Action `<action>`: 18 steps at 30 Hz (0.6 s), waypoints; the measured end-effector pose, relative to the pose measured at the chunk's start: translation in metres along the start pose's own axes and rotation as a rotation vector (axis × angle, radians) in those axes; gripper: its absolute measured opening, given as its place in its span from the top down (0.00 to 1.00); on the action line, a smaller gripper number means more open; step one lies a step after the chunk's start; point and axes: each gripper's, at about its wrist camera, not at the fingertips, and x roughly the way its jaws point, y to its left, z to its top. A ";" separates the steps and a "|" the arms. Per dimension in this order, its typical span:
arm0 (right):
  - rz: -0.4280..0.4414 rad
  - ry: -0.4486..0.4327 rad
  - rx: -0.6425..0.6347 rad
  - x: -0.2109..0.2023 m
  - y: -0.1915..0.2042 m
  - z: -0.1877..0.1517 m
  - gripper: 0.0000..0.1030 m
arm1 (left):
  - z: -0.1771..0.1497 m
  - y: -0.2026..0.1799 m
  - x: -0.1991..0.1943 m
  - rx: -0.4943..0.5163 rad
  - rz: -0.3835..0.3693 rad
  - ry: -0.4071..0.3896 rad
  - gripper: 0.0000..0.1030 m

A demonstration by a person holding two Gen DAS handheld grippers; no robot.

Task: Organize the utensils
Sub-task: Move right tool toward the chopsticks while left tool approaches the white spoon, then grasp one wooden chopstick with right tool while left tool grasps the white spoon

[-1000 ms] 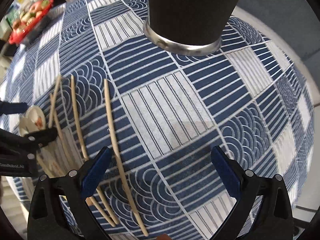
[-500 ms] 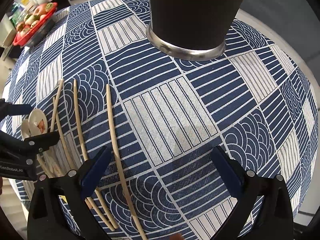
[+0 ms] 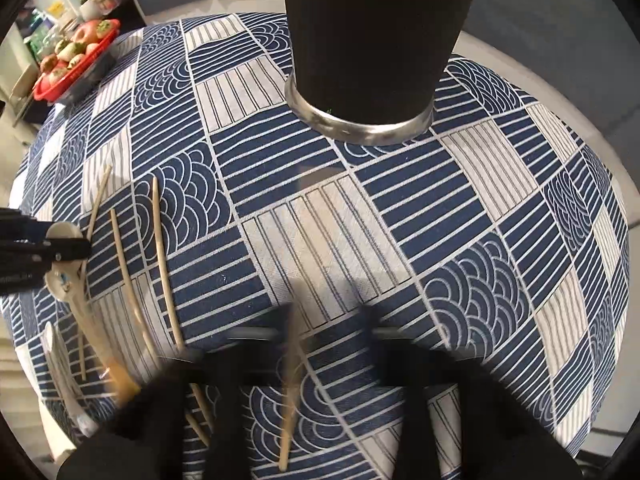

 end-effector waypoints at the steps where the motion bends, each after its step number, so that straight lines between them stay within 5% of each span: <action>1: 0.011 0.002 0.000 -0.001 -0.002 -0.001 0.96 | 0.001 0.001 0.000 0.006 -0.004 0.003 0.87; 18: -0.027 -0.126 0.076 -0.060 -0.048 -0.025 0.96 | 0.009 0.016 -0.044 -0.051 -0.005 -0.119 0.89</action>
